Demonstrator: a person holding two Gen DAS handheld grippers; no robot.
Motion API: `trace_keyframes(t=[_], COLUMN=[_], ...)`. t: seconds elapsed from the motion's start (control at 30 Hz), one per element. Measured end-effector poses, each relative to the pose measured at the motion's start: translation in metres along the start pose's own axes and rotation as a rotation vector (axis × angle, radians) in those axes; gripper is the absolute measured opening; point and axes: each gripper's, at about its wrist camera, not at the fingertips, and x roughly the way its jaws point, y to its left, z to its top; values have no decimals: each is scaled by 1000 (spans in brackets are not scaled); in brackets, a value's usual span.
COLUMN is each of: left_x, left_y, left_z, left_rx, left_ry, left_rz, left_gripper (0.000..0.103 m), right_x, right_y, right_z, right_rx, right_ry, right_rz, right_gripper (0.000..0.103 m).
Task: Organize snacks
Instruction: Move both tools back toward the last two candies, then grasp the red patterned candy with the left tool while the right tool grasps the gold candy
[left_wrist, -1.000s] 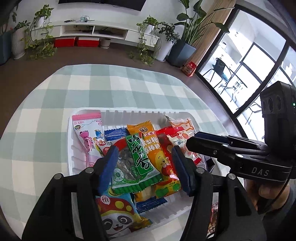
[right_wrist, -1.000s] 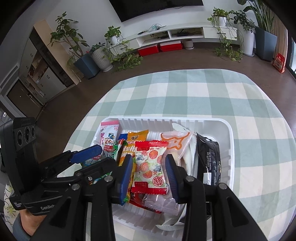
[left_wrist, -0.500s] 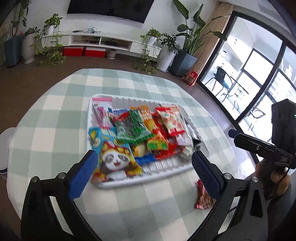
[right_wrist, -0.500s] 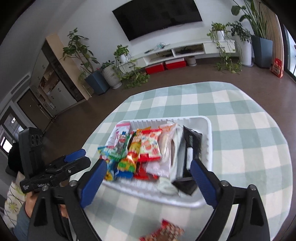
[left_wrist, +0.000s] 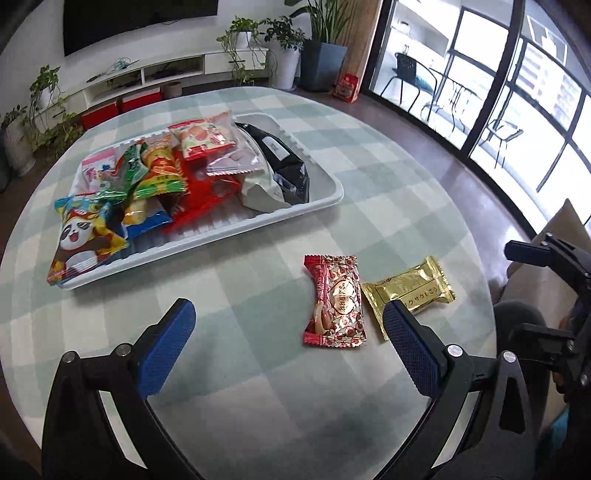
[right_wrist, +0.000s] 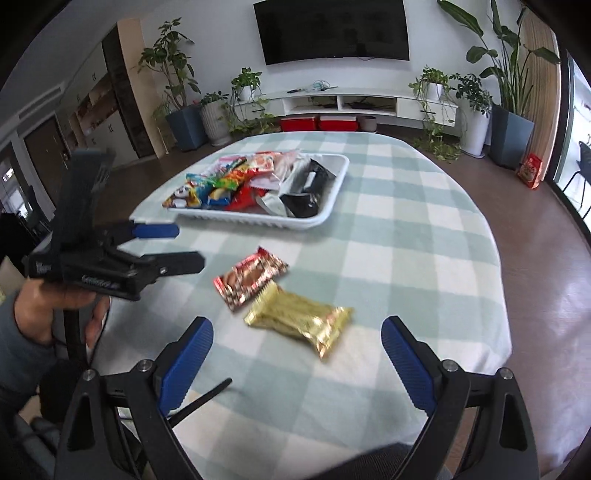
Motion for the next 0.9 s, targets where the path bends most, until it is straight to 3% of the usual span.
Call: trace_keyframes(t=[0.23, 0.47, 0.73, 0.9], left_x=[42, 67, 79, 78], left_y=[-27, -27, -32, -34], left_z=[17, 20, 26, 31], left_rx=[74, 97, 143, 166], left_ry=[83, 134, 151, 152], left_rz=[62, 70, 63, 41], left_gripper=[99, 76, 73, 44], right_x=[-3, -3, 1, 1], right_y=[-2, -8, -9, -6], right_z=[-15, -19, -19, -19], right_rx=[-40, -17, -10, -18], right_ry=[-1, -3, 14, 20], right_rz=[1, 28, 40, 35], right_gripper=[94, 92, 92, 92])
